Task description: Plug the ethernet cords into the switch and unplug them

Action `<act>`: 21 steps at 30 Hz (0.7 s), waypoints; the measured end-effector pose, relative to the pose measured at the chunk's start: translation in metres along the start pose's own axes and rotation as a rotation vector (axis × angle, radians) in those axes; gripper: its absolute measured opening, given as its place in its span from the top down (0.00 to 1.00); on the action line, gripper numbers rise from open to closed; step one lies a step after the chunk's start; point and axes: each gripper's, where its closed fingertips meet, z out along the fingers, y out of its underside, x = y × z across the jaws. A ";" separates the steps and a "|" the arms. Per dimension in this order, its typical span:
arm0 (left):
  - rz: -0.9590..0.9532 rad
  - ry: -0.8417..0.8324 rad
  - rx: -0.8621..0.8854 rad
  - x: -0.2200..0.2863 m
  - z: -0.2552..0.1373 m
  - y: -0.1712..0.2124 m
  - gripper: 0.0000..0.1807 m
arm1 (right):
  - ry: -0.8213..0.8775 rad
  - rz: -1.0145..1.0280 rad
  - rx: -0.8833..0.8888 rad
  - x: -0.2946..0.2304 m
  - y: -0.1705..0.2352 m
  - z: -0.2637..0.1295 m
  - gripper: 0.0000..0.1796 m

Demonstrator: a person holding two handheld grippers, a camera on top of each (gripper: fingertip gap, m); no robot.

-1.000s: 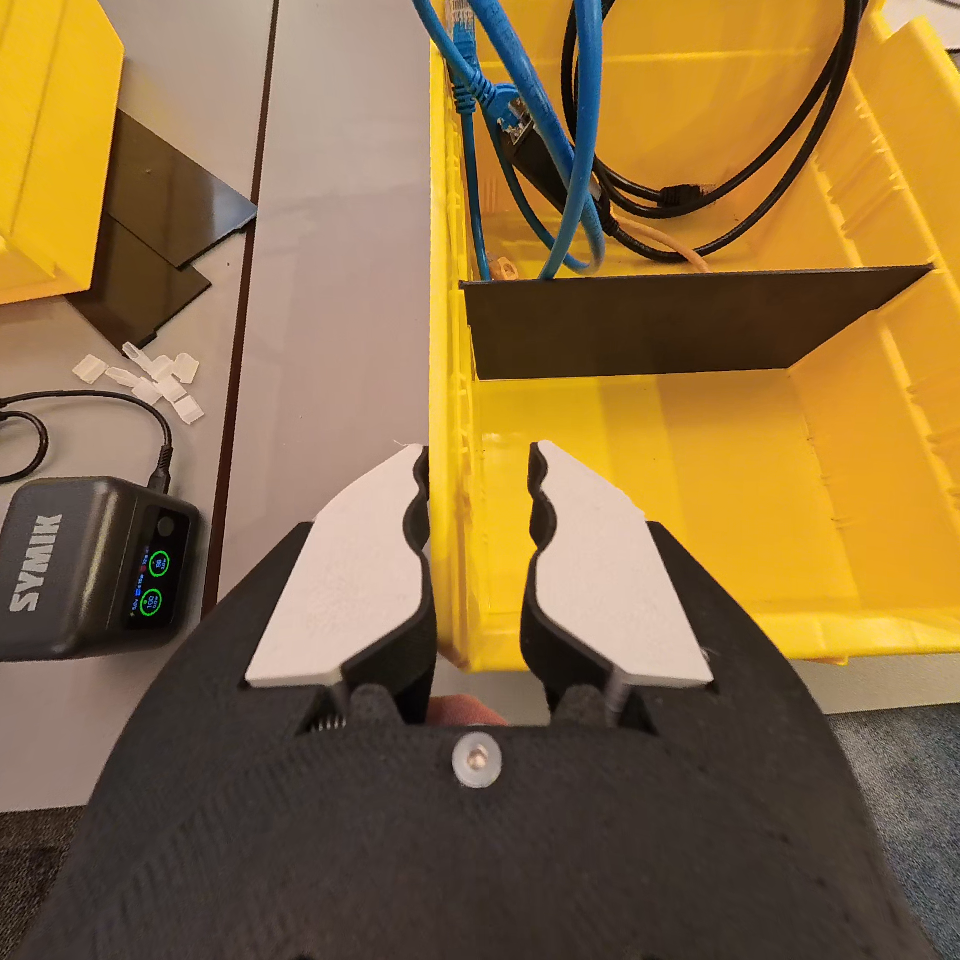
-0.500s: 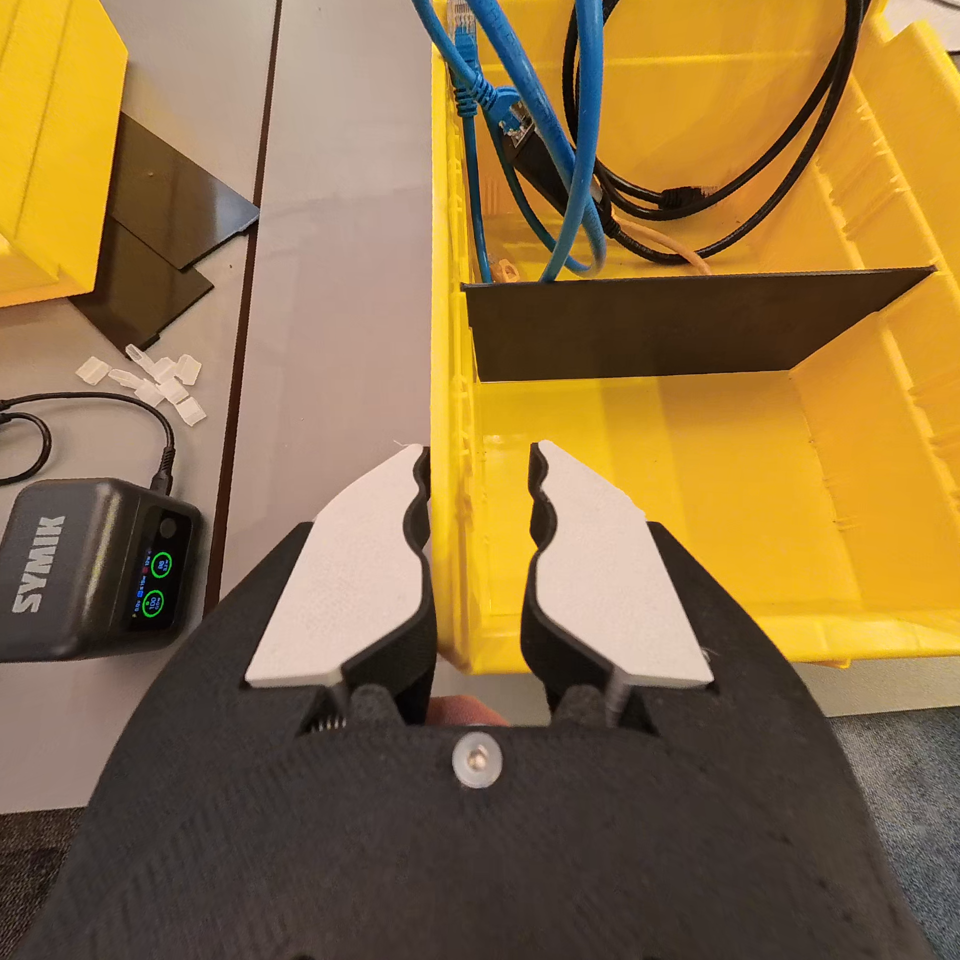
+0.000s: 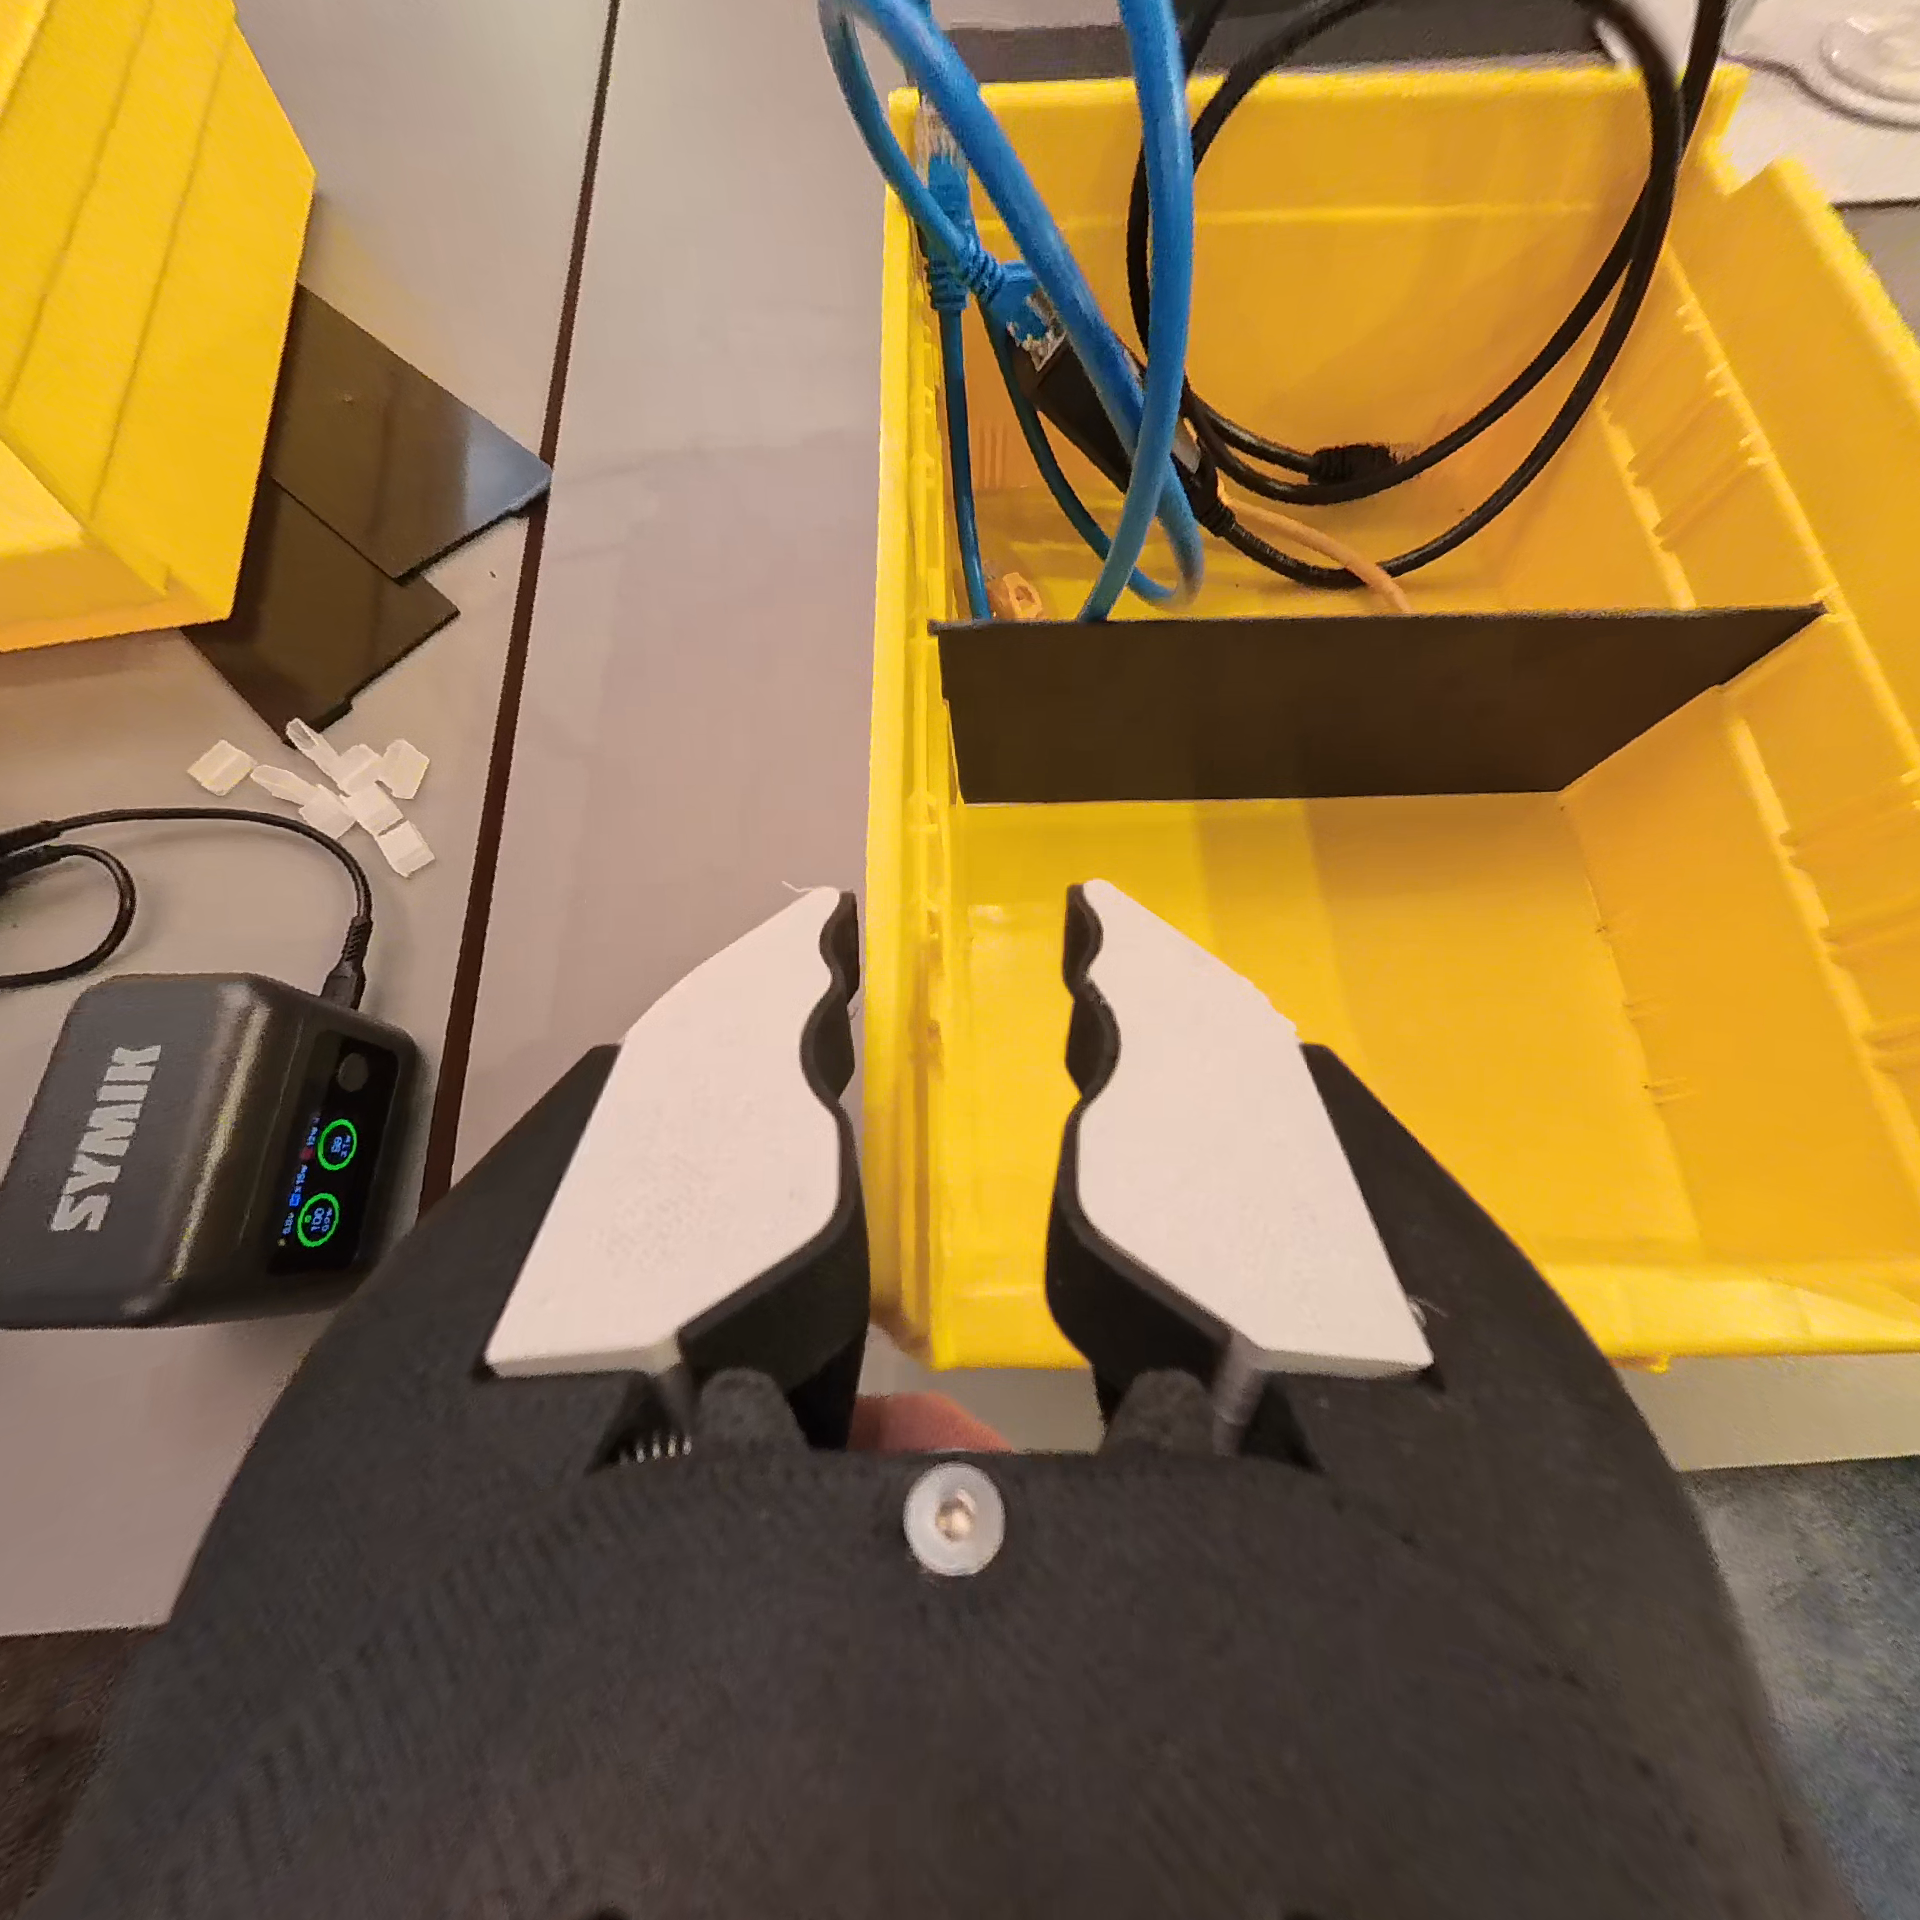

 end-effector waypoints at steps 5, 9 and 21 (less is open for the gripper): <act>0.019 -0.013 0.025 0.001 -0.002 -0.006 0.77 | 0.004 -0.011 -0.008 0.000 0.002 0.002 0.79; 0.021 -0.013 0.028 0.003 -0.003 -0.007 0.76 | 0.009 -0.008 -0.015 0.002 0.005 0.003 0.79; 0.055 -0.036 0.043 0.006 -0.006 -0.013 0.76 | 0.006 -0.008 -0.025 0.001 0.008 0.007 0.78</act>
